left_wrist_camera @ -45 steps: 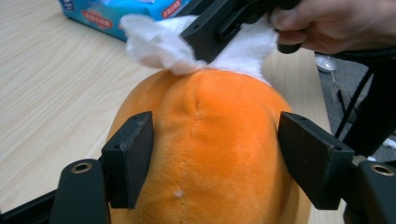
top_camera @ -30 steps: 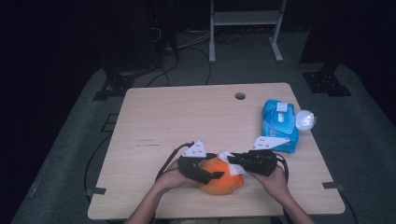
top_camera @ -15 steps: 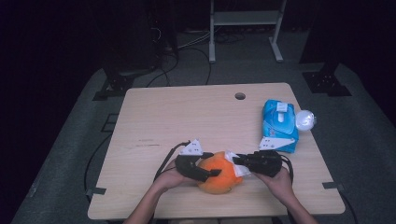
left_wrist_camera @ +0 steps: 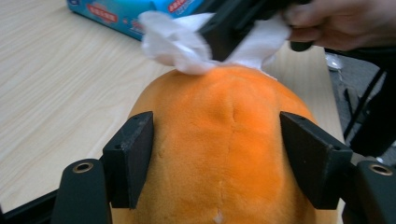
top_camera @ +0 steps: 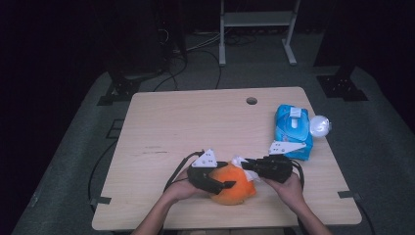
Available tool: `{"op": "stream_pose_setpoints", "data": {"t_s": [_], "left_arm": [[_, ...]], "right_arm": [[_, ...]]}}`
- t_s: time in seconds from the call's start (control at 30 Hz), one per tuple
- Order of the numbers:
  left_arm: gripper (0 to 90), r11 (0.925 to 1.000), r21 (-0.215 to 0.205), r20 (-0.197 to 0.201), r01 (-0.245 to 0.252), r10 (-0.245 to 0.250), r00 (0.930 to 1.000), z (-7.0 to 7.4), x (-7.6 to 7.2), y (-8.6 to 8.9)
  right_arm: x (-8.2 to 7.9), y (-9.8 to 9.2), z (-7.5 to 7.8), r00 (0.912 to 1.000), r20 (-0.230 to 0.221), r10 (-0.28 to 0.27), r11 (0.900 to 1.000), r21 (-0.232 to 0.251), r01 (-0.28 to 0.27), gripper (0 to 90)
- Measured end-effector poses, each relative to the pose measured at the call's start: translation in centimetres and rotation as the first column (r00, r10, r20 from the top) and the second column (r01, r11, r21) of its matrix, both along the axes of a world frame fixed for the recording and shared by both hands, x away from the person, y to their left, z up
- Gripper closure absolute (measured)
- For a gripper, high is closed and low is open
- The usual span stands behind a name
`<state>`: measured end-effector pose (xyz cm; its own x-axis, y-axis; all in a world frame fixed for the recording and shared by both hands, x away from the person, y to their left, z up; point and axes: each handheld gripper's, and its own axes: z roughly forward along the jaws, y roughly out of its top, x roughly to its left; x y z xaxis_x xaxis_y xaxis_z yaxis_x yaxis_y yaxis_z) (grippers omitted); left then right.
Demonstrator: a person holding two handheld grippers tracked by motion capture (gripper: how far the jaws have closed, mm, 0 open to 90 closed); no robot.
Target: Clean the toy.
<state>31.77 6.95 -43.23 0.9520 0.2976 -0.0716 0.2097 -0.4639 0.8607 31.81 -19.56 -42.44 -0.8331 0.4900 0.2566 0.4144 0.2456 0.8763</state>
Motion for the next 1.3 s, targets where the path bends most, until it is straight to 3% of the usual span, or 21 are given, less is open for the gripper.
{"op": "stream_pose_setpoints", "data": {"t_s": [0.07, 0.2, 0.37, 0.47, 0.7, 0.87, 1.2, 1.3], "left_arm": [[29.0, 1.0000, 0.001, -0.002, -0.006, 0.006, 1.0000, 0.0, 0.1, -0.1], [29.3, 1.0000, 0.004, -0.003, 0.003, -0.003, 1.0000, 0.0, 0.1, 0.0], [29.2, 0.9999, 0.000, -0.010, -0.011, 0.011, 0.9999, 0.1, 0.4, 0.5], [29.2, 0.9991, -0.021, -0.034, -0.036, 0.035, 0.9988, 0.0, 0.9, 1.2], [29.0, 0.9961, -0.038, -0.066, -0.079, 0.076, 0.9949, -0.1, 1.3, 1.5], [28.7, 0.9972, -0.032, -0.050, -0.068, 0.066, 0.9965, -0.1, 0.9, 0.7], [24.6, 1.0000, -0.002, 0.003, 0.000, 0.000, 1.0000, 0.4, -0.6, -1.1], [21.0, 0.9999, -0.013, 0.002, 0.009, -0.009, 1.0000, 0.5, -0.4, -0.9]], "right_arm": [[-0.4, 0.4, 0.3, 0.9997, 0.006, 0.022, 1.000, 0.014, -0.022, 81.1], [-1.0, 1.2, 0.7, 0.9983, 0.035, 0.046, 0.999, -0.009, -0.045, 81.1], [0.0, -0.1, -0.1, 1.0000, 0.001, -0.006, 1.000, -0.020, 0.006, 81.1], [0.2, -0.9, -0.5, 0.9994, -0.027, -0.021, 1.000, -0.021, 0.021, 81.2], [-0.7, -0.4, -0.1, 0.9997, -0.016, 0.016, 1.000, 0.001, -0.016, 81.1], [-0.8, 0.3, 0.4, 0.9995, 0.012, 0.031, 1.000, 0.000, -0.031, 81.1], [0.1, 0.1, -0.1, 1.0000, 0.000, -0.004, 1.000, -0.004, 0.004, 81.1], [0.1, -0.1, -0.2, 1.0000, -0.008, -0.001, 1.000, -0.006, 0.001, 81.1]]}}
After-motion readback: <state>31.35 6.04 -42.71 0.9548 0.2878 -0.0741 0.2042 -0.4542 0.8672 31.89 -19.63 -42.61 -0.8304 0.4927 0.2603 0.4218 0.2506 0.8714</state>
